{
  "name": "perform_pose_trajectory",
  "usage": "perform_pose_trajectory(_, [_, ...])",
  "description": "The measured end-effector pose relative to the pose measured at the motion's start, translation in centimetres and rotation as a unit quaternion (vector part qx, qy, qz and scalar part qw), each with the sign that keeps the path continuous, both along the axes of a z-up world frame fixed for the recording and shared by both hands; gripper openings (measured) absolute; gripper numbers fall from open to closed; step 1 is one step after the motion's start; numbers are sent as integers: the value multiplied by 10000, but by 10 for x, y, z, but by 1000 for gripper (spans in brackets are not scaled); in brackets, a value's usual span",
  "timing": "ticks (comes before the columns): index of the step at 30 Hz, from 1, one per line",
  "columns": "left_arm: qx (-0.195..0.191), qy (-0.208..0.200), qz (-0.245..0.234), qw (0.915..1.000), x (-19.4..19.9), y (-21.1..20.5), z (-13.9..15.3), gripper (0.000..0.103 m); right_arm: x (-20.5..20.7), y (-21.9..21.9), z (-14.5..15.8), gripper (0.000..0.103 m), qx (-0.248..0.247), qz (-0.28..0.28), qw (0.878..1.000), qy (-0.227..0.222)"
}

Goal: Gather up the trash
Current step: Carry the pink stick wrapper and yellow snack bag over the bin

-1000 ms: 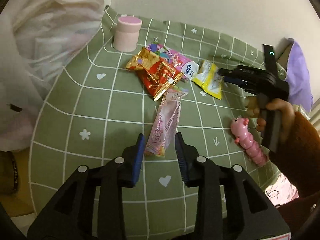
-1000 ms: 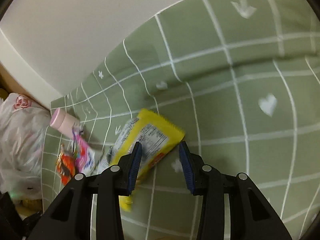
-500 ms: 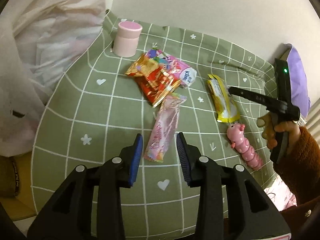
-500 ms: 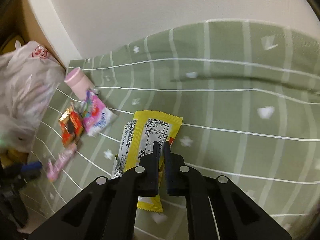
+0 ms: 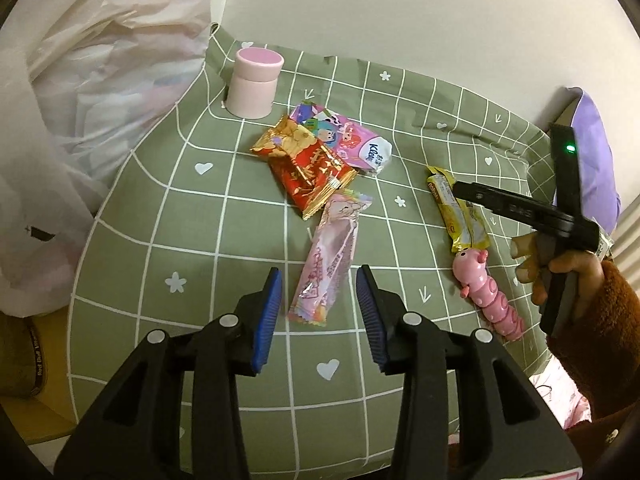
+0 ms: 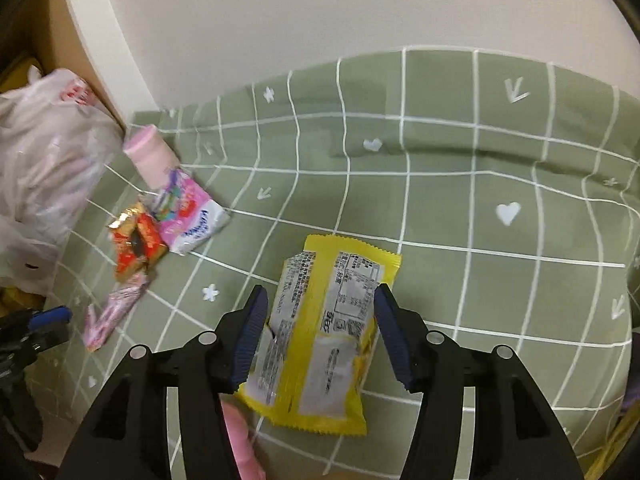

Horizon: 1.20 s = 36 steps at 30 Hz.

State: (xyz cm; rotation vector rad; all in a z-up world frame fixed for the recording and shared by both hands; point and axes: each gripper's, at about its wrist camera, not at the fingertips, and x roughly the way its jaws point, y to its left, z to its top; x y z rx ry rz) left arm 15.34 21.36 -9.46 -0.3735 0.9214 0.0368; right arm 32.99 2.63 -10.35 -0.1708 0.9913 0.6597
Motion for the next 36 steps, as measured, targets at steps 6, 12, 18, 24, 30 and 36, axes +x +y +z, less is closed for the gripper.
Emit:
perform_pose_trajectory(6, [-10, -17, 21, 10000, -5, 2, 2, 37, -4, 0, -3, 30, -71, 201, 9998, 62])
perform_pose_trajectory(12, [4, -22, -187, 9998, 8, -7, 5, 37, -35, -31, 39, 28, 334, 205, 9986, -366])
perform_pose_trajectory(18, [324, 195, -399, 9985, 43, -18, 1, 37, -60, -69, 74, 28, 800, -31, 9947, -651])
perform_pose_trajectory(24, [687, 475, -722, 9939, 88, -34, -4, 37, -87, -95, 83, 28, 768, -118, 9938, -794])
perform_pose_trajectory(30, [1105, 1098, -712, 9852, 115, -43, -23, 37, -108, -123, 93, 28, 735, -309, 9921, -967])
perform_pose_trajectory(36, [714, 357, -758, 9939, 108, -54, 24, 23, -123, -154, 117, 28, 842, -556, 9855, -1363])
